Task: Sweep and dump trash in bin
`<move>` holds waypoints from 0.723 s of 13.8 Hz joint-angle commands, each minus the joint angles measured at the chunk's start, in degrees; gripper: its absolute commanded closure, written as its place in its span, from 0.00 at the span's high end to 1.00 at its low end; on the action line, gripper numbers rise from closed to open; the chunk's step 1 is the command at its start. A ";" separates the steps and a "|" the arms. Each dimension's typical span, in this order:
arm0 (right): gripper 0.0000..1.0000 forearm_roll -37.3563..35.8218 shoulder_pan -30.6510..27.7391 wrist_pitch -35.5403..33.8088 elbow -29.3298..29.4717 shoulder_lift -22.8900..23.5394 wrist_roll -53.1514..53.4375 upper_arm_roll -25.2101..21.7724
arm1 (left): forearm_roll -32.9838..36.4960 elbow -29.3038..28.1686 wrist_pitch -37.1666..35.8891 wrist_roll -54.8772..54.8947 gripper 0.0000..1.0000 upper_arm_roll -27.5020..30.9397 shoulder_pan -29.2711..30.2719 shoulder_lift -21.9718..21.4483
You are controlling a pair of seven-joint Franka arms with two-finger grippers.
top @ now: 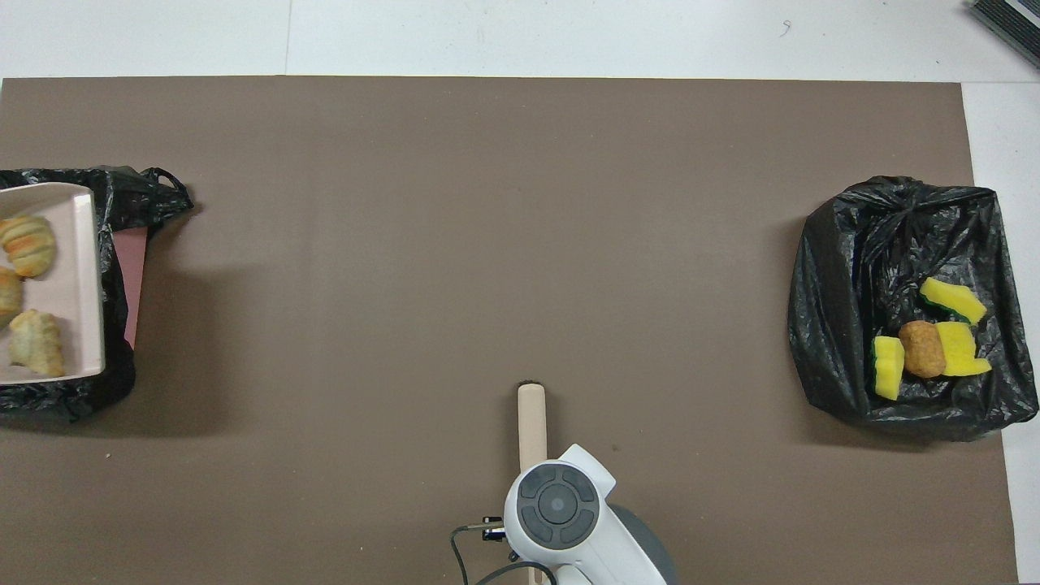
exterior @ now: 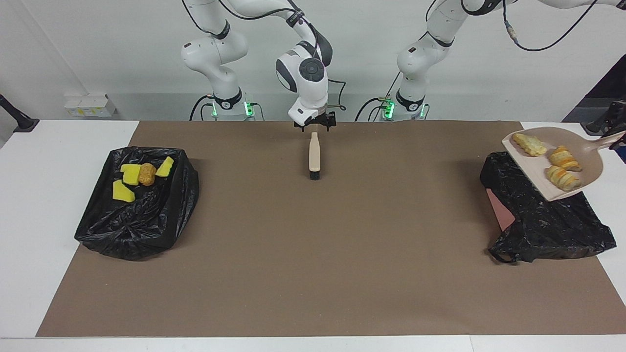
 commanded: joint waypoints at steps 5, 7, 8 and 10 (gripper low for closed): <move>1.00 -10.89 -13.04 -8.86 12.38 -2.01 -2.74 -0.01 | 19.71 -3.98 13.68 -10.91 0.00 -0.70 -2.80 0.53; 1.00 -12.74 -15.25 -9.31 15.28 -2.71 -6.70 -1.75 | 25.69 -8.20 16.32 -12.44 0.00 -0.71 -5.96 0.44; 1.00 -14.49 -15.17 -10.09 16.86 -3.06 -8.28 -4.99 | 28.85 -10.84 17.46 -13.66 0.00 -0.62 -6.84 0.00; 1.00 -16.09 -15.34 -12.64 20.46 -3.59 -14.15 -10.36 | 37.18 -15.15 18.09 -20.14 0.00 -0.70 -9.40 -0.26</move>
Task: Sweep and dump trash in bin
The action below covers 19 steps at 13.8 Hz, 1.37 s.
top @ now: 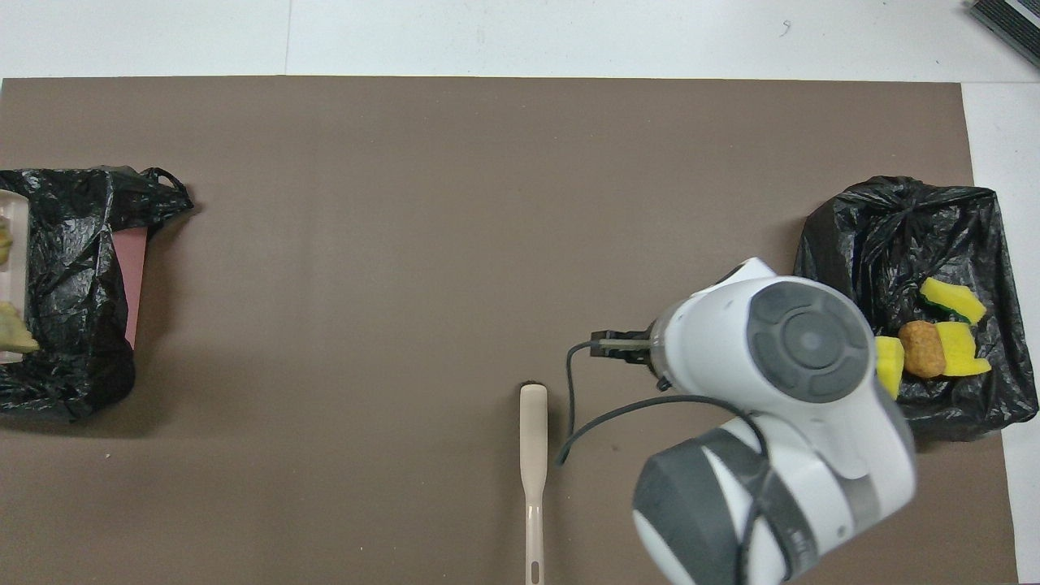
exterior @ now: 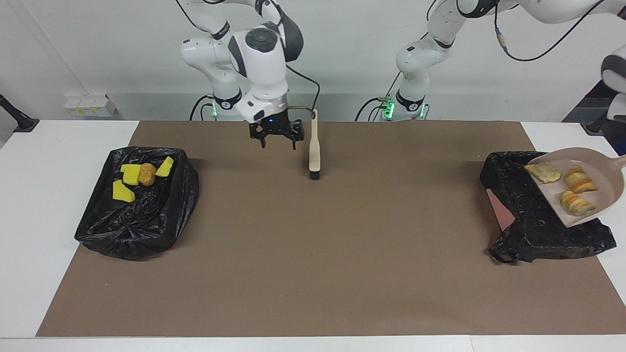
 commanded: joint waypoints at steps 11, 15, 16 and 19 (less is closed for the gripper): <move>1.00 -1.90 -3.86 -25.60 24.28 0.05 -24.27 -18.44 | 24.75 -4.97 -1.99 -6.96 0.00 0.62 -5.88 -7.88; 1.00 -1.20 -3.77 -25.01 22.97 -0.83 -24.54 -18.71 | 21.43 -4.36 -7.52 -7.31 0.00 -0.35 -12.02 -9.04; 1.00 -1.11 -3.77 -25.01 22.97 -0.83 -24.89 -19.67 | 17.58 -3.66 -8.93 -7.40 0.00 -0.26 -14.04 -8.95; 1.00 -1.11 -5.08 -25.01 22.88 -0.83 -29.46 -20.55 | 11.05 -3.39 -12.45 -14.40 0.00 -0.35 -18.96 -9.04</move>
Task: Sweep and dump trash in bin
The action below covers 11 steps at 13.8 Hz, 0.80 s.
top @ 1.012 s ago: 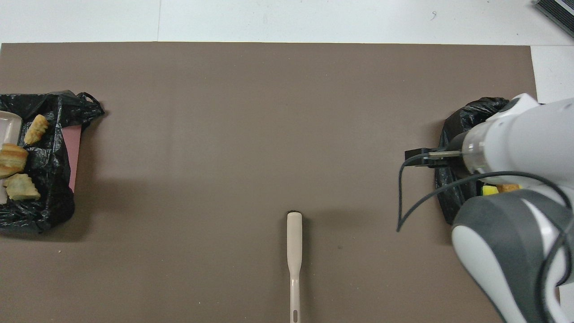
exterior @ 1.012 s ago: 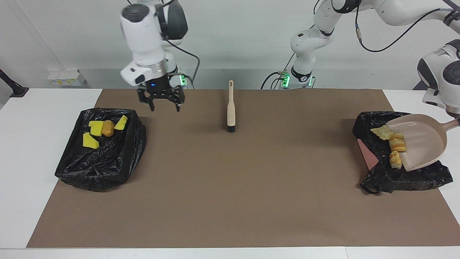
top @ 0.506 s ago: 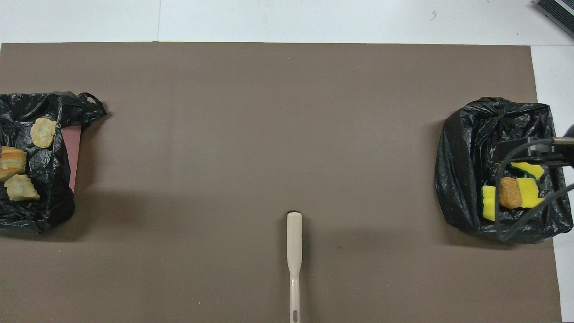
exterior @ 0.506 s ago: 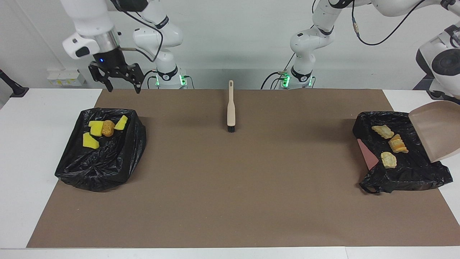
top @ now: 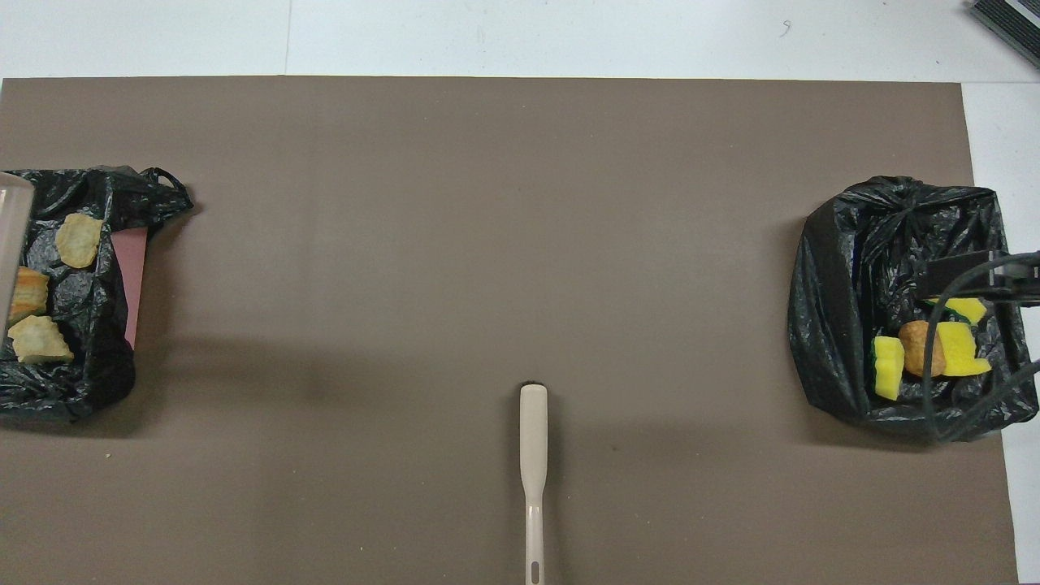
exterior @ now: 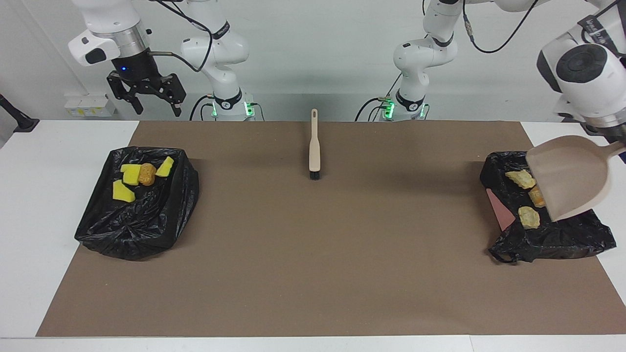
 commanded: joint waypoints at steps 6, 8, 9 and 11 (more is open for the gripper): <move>1.00 0.23 -1.43 -0.34 0.09 0.00 -2.55 -0.49 | -23.73 -0.91 -7.25 -21.31 0.00 0.84 -7.07 -2.10; 1.00 0.23 -1.78 -0.34 -0.26 -0.18 -2.64 -0.49 | -28.76 -0.74 -9.36 -29.38 0.00 0.41 -7.16 -2.18; 1.00 0.23 -1.78 -0.25 -0.35 -0.27 -2.55 -0.49 | -31.48 -0.74 -9.98 -34.04 0.00 -1.08 -7.07 -2.27; 1.00 0.23 -1.69 -0.34 -0.44 -0.36 -2.20 -0.41 | -34.14 -0.74 -11.73 -44.93 0.00 -3.54 -7.07 -2.54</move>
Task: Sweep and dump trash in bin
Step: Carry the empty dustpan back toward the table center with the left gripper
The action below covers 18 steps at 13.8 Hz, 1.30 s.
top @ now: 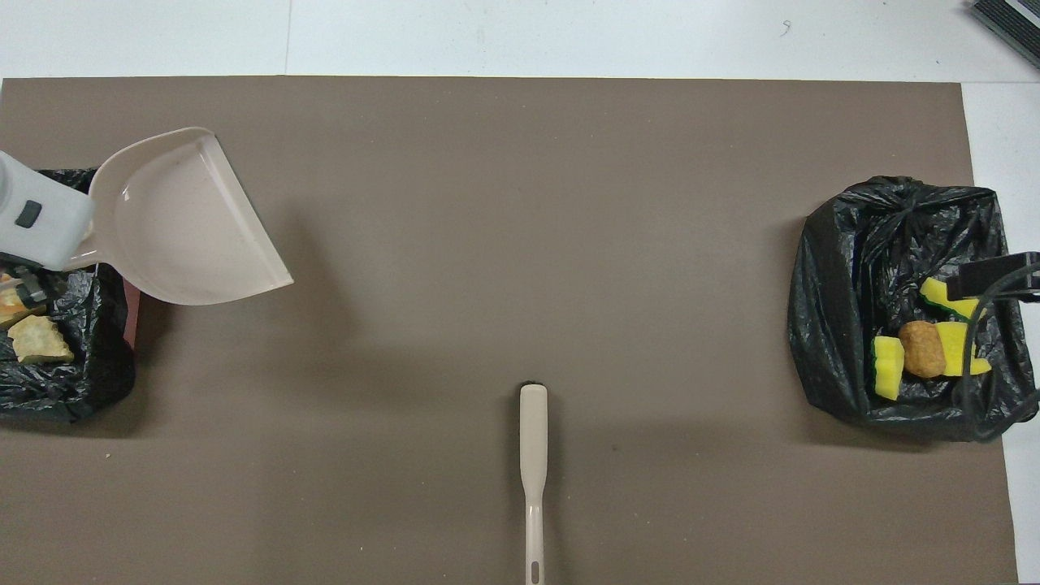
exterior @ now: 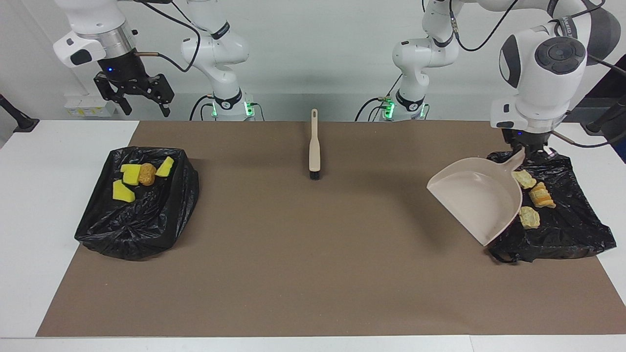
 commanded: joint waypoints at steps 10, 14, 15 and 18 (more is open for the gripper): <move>1.00 0.32 -0.07 -0.34 -0.88 -0.73 -1.19 -0.29 | -17.43 -4.58 2.77 -51.13 0.00 -7.24 -10.04 -2.46; 1.00 0.23 0.11 -0.25 -0.88 -0.73 -1.19 -0.73 | -19.64 -7.84 11.82 -60.55 0.00 -7.24 -14.88 -1.68; 1.00 0.23 0.02 -0.25 -0.88 -0.65 -1.11 -0.73 | -21.22 -7.84 14.53 -63.19 0.00 -7.24 -15.85 0.51; 1.00 0.32 -0.33 -0.25 -0.88 -0.73 -1.02 -0.73 | -21.49 -7.75 23.84 -72.93 0.00 -7.15 -20.41 6.05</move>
